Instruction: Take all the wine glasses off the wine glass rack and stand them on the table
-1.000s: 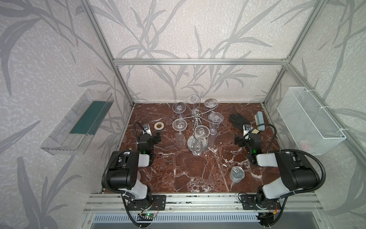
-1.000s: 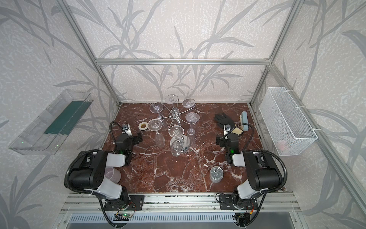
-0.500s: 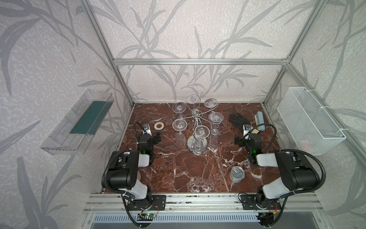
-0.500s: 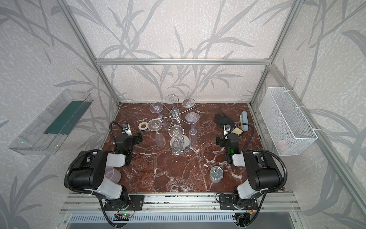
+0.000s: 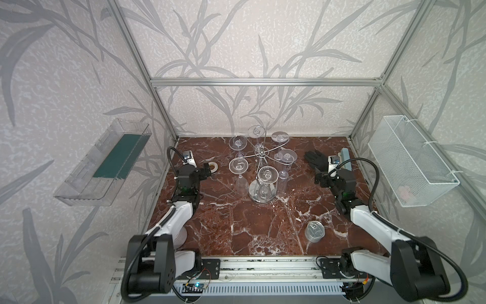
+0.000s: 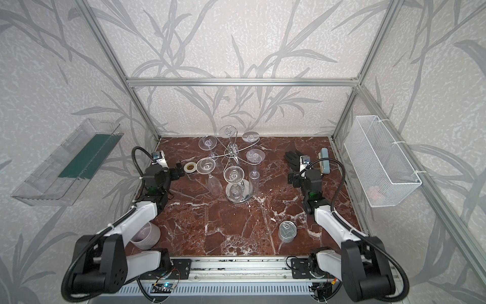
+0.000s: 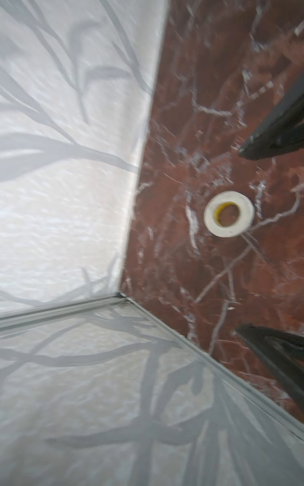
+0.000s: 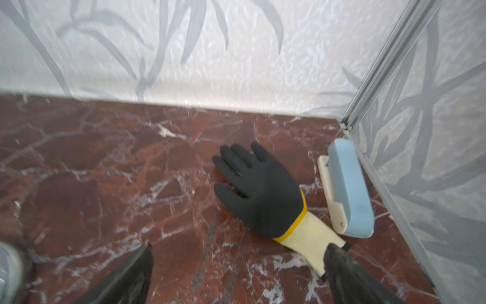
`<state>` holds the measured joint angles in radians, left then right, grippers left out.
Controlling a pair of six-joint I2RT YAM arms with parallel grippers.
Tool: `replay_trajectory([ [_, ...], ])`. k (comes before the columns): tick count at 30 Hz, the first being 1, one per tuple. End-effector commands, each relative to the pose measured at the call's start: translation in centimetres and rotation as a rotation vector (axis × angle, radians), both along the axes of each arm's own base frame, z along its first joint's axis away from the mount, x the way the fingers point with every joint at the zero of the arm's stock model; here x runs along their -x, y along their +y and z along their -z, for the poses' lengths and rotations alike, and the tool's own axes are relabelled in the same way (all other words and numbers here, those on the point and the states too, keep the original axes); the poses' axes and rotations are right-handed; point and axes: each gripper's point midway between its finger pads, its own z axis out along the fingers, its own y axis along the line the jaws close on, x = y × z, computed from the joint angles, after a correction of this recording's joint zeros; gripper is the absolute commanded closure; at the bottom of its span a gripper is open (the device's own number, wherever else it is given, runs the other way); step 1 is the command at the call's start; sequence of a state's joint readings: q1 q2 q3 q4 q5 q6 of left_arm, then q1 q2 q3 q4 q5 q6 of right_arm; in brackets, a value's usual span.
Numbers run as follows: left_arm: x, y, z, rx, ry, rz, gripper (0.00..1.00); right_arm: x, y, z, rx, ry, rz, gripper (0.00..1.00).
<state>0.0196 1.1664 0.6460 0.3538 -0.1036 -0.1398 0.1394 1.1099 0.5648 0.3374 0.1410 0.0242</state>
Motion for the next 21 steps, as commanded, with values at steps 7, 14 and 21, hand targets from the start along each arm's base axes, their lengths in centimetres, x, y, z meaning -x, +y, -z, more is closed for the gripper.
replay_trajectory([
  [7, 4.8, -5.4, -4.9, 0.292, 0.048, 0.236, 0.01, 7.5, -0.6, -3.2, -0.227, 0.144, 0.073, 0.01],
  [14, 5.1, -9.5, -9.3, 0.490, 0.002, 0.447, 0.04, 10.4, 0.6, -6.1, -0.289, 0.213, 0.010, 0.01],
  [21, 4.0, -12.2, -12.9, 0.672, 0.022, 0.579, 0.13, 10.8, 1.7, -7.6, -0.326, 0.264, -0.040, 0.01],
])
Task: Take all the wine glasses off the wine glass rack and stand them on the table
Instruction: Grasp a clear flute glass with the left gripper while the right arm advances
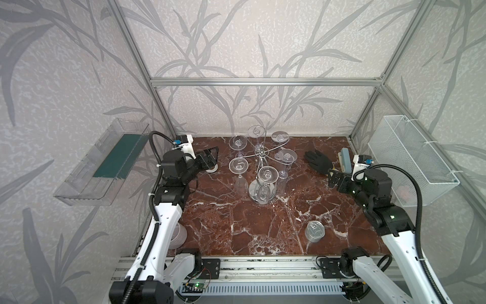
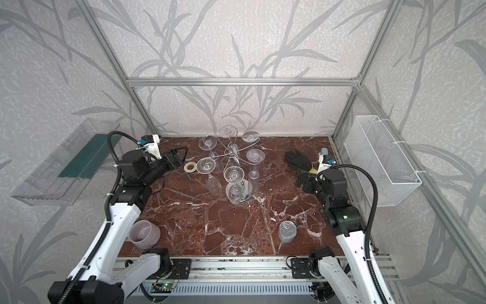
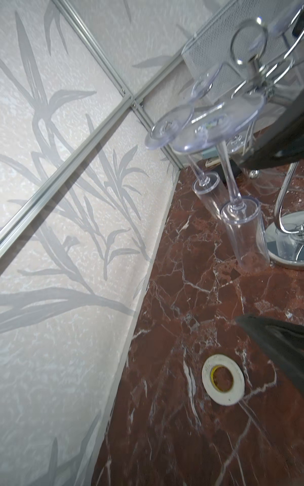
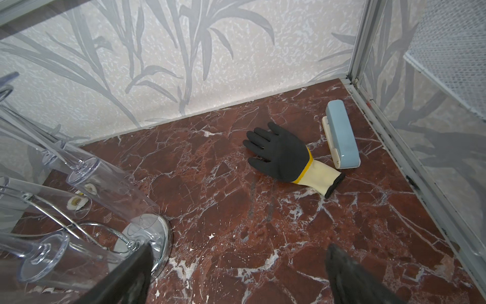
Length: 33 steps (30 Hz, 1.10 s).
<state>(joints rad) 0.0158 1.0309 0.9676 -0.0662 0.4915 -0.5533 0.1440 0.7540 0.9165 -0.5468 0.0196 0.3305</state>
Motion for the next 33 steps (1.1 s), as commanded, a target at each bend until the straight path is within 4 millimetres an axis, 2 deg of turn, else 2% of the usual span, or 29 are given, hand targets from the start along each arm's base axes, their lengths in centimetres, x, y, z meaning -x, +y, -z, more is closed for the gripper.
replay_trajectory([
  [1, 0.2, -2.3, -2.6, 0.172, 0.015, 0.119, 0.13, 0.7, 1.3, -0.2, -0.027, 0.068, -0.067, 0.01],
  [5, -0.3, -4.0, -4.5, 0.334, 0.005, 0.227, 0.13, 0.0, 3.1, -0.9, -0.068, 0.107, -0.150, 0.01],
  [8, -0.1, -5.5, -5.2, 0.377, 0.000, 0.324, 0.15, -0.6, 4.5, -1.4, -0.129, 0.084, -0.209, 0.01],
  [11, 0.0, -6.1, -4.5, 0.367, 0.039, 0.365, 0.15, -1.1, 5.1, -1.5, -0.141, 0.070, -0.235, 0.01],
  [16, 0.2, -7.3, -4.4, 0.379, 0.066, 0.417, 0.16, -1.1, 5.3, -1.2, -0.093, 0.118, -0.273, 0.01],
  [19, -0.5, -7.8, -2.8, 0.403, 0.133, 0.378, 0.18, -0.9, 5.3, -0.8, -0.067, 0.145, -0.288, 0.01],
  [23, -0.2, -10.0, -2.9, 0.432, 0.157, 0.450, 0.22, -0.7, 5.8, -0.3, -0.072, 0.163, -0.316, 0.01],
  [27, -0.1, -10.2, -3.1, 0.440, 0.159, 0.441, 0.24, -0.7, 5.9, -0.1, -0.082, 0.163, -0.310, 0.01],
  [33, -0.7, -9.5, -2.2, 0.475, 0.193, 0.369, 0.36, -0.6, 5.9, -0.3, -0.068, 0.164, -0.318, 0.01],
])
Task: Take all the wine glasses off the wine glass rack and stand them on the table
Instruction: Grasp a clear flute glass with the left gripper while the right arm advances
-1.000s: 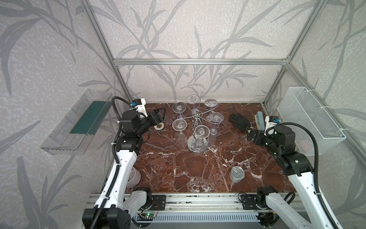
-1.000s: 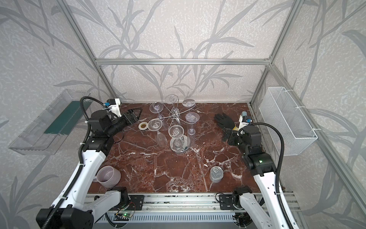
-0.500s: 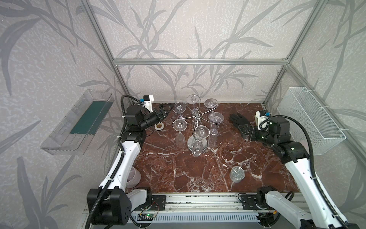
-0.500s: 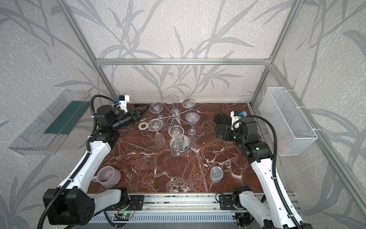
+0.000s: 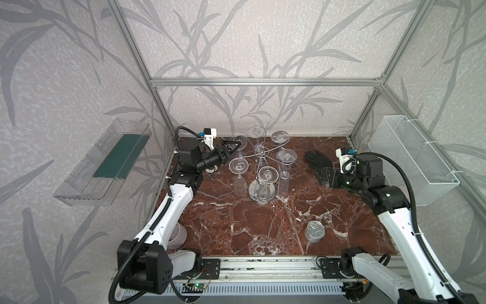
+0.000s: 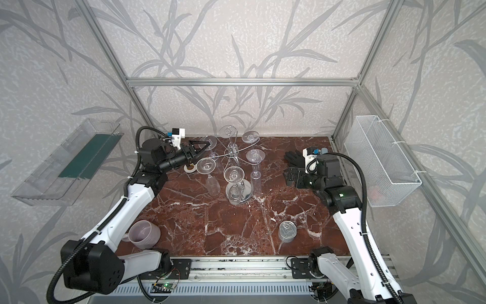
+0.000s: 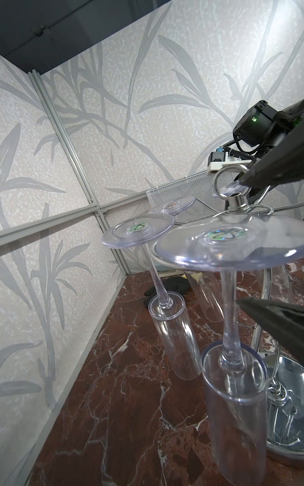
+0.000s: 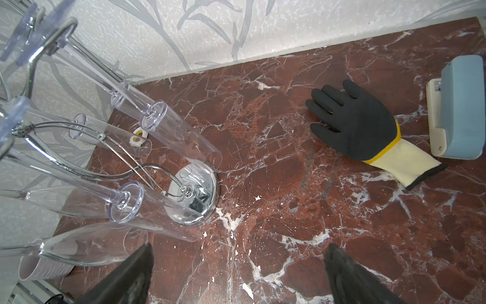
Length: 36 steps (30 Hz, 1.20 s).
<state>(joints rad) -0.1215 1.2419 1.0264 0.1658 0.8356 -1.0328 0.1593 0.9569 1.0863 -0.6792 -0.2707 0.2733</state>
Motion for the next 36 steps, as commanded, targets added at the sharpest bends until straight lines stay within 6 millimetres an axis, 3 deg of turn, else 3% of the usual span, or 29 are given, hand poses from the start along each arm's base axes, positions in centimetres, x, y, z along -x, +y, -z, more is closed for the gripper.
replay_trajectory([
  [1, -0.2, 0.6, -1.4, 0.046, -0.001, -0.048, 0.39, 0.3, 0.3, -0.6, 0.008, -0.006, -0.026, 0.01],
  [9, -0.4, 0.9, -1.3, 0.055, 0.024, -0.075, 0.57, 0.7, 0.2, -0.3, 0.025, 0.005, -0.035, 0.01],
  [16, 0.0, 1.5, -1.6, 0.020, 0.018, -0.104, 0.62, 0.6, 0.0, -0.5, 0.034, -0.002, -0.029, 0.01],
  [36, 0.6, 1.8, -2.4, 0.028, -0.011, -0.115, 0.89, 0.3, -0.5, -0.9, 0.025, -0.023, 0.016, 0.01],
])
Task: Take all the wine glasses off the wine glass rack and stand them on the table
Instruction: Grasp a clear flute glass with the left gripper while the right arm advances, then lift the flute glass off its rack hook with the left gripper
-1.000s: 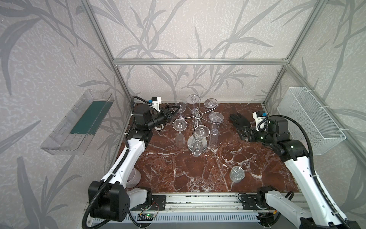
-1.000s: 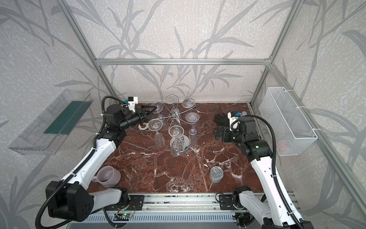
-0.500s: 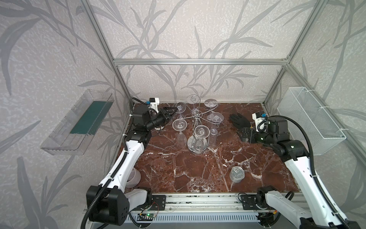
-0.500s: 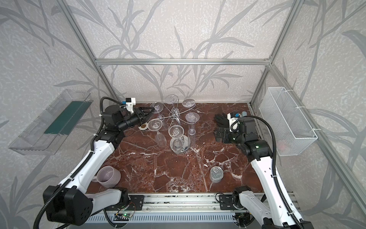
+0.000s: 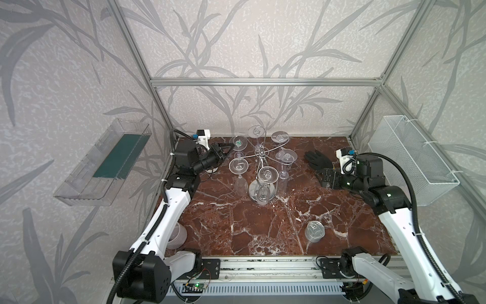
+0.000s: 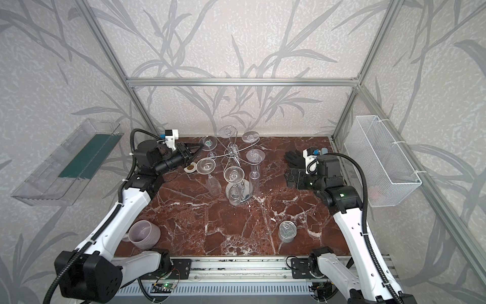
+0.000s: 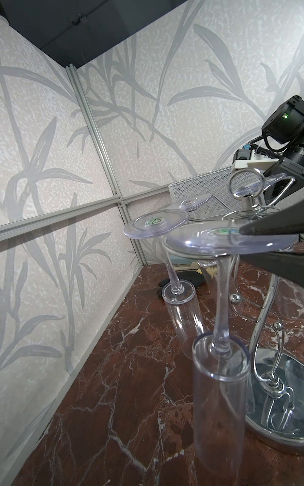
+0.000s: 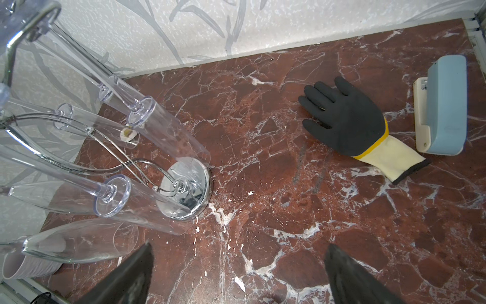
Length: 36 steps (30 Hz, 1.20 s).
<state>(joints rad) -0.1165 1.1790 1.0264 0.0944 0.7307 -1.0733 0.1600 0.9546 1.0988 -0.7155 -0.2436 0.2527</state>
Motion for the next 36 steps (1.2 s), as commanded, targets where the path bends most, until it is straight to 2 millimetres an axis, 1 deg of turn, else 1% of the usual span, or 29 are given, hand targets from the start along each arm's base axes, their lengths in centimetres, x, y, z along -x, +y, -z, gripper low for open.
replay_trajectory([
  [1, 0.4, 0.2, -1.8, 0.017, -0.051, -0.004, 0.90, 0.0, -0.1, -1.1, -0.005, -0.037, 0.011, 0.01],
  [5, 0.3, 0.1, -2.1, 0.042, -0.054, -0.001, 0.99, -0.2, -0.3, -1.5, 0.007, -0.056, 0.021, 0.01],
  [8, 0.4, 0.3, -2.8, 0.066, -0.074, -0.008, 1.00, -0.4, -0.3, -1.9, 0.002, -0.065, 0.019, 0.01],
  [12, 0.7, 0.7, -4.9, 0.068, -0.133, -0.025, 1.00, -0.4, 0.5, -3.4, -0.033, -0.098, -0.015, 0.01],
  [14, 0.9, 0.5, -6.1, 0.082, -0.156, -0.014, 1.00, -0.4, 0.4, -3.8, -0.032, -0.112, -0.009, 0.01],
  [18, 1.0, 0.7, -8.2, 0.149, -0.209, -0.017, 1.00, -0.4, 0.0, -3.8, -0.013, -0.109, 0.006, 0.01],
  [22, 0.8, 0.9, -9.2, 0.175, -0.240, -0.032, 1.00, -0.4, 0.2, -3.4, -0.021, -0.094, -0.004, 0.01],
  [25, 0.7, 0.6, -10.2, 0.157, -0.265, -0.008, 1.00, -0.5, 0.2, -3.3, -0.021, -0.094, -0.003, 0.01],
  [28, 0.4, 0.2, -10.8, 0.142, -0.271, 0.014, 1.00, -0.4, 0.2, -3.3, -0.024, -0.094, 0.001, 0.01],
  [31, 0.1, 0.1, -10.9, 0.146, -0.272, 0.021, 1.00, -0.4, 0.2, -3.4, -0.031, -0.098, 0.005, 0.01],
  [33, -0.1, -0.2, -10.9, 0.151, -0.269, 0.033, 1.00, -0.4, 0.2, -3.4, -0.034, -0.099, 0.008, 0.01],
  [36, -0.2, -1.1, -10.4, 0.150, -0.252, 0.075, 1.00, -0.4, 0.1, -3.5, -0.036, -0.098, 0.014, 0.01],
])
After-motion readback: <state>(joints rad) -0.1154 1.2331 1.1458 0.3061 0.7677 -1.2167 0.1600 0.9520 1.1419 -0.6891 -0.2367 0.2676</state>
